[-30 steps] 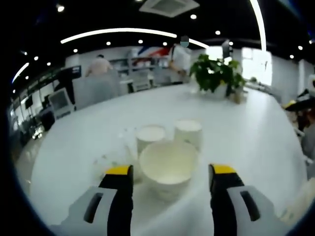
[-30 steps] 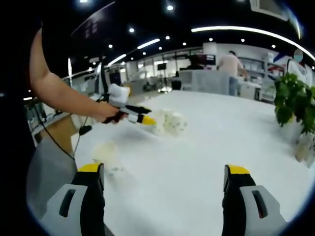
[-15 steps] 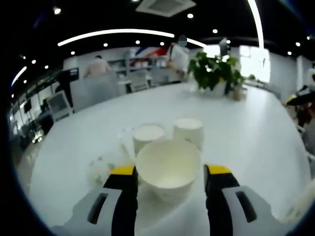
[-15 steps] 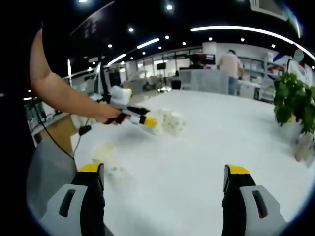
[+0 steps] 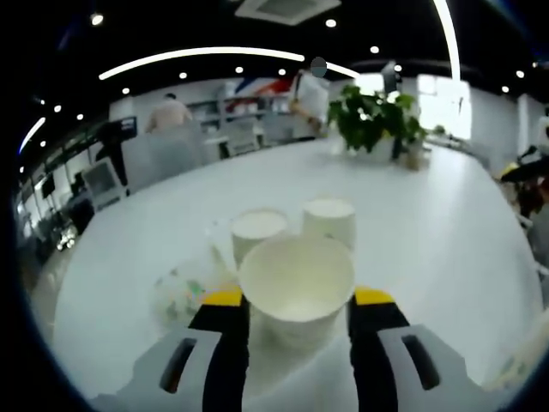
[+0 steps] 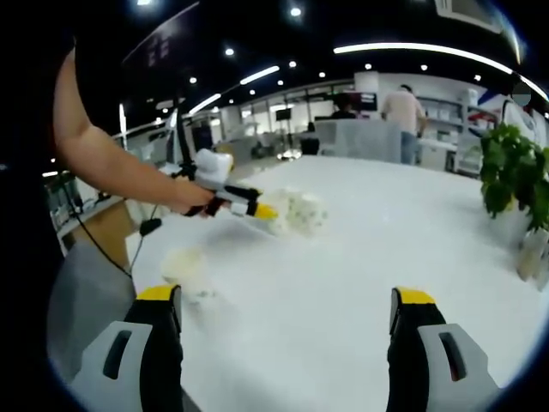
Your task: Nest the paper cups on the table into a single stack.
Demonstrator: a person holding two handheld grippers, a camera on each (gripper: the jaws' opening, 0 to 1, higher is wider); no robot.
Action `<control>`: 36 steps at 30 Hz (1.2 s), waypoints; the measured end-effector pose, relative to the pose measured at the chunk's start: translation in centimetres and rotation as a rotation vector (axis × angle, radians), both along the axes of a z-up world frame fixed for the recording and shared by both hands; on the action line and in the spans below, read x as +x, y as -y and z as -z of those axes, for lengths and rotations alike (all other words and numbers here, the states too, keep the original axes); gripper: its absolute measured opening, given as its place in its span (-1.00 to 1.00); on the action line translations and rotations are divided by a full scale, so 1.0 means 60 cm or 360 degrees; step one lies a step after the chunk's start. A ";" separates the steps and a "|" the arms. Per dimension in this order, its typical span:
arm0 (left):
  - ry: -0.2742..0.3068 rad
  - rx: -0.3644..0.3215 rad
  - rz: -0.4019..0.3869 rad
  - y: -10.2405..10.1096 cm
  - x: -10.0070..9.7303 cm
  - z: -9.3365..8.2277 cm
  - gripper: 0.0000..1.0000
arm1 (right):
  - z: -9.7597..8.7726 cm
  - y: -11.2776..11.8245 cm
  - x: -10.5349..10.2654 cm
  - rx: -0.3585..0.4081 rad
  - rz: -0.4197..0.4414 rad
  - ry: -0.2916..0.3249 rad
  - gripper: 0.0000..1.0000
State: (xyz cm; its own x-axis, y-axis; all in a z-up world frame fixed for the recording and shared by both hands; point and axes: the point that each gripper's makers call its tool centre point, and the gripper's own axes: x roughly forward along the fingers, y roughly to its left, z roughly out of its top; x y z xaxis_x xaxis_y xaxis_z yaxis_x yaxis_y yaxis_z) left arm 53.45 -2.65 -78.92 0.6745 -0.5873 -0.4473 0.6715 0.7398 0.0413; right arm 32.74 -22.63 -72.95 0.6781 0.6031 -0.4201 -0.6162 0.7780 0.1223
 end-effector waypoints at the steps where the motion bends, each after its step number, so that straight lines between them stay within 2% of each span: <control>1: 0.0000 0.0003 0.0004 -0.001 0.000 0.001 -0.16 | 0.000 0.000 0.001 0.0000 0.0003 0.0000 1.00; 30: 0.0020 -0.0058 0.0023 -0.002 -0.005 -0.025 -0.21 | -0.004 -0.001 0.002 0.0003 0.0004 0.0012 1.00; 36: 0.0028 -0.0064 0.0028 -0.010 -0.006 -0.040 -0.21 | -0.005 -0.004 0.004 -0.0004 -0.0006 0.0022 1.00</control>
State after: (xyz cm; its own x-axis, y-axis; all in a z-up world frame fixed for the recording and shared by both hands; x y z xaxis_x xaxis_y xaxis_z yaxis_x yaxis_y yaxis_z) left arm 53.11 -2.05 -76.53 0.6715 -0.6166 -0.4109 0.6840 0.7291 0.0237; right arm 32.97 -22.37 -72.64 0.6815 0.6047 -0.4123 -0.6208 0.7759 0.1119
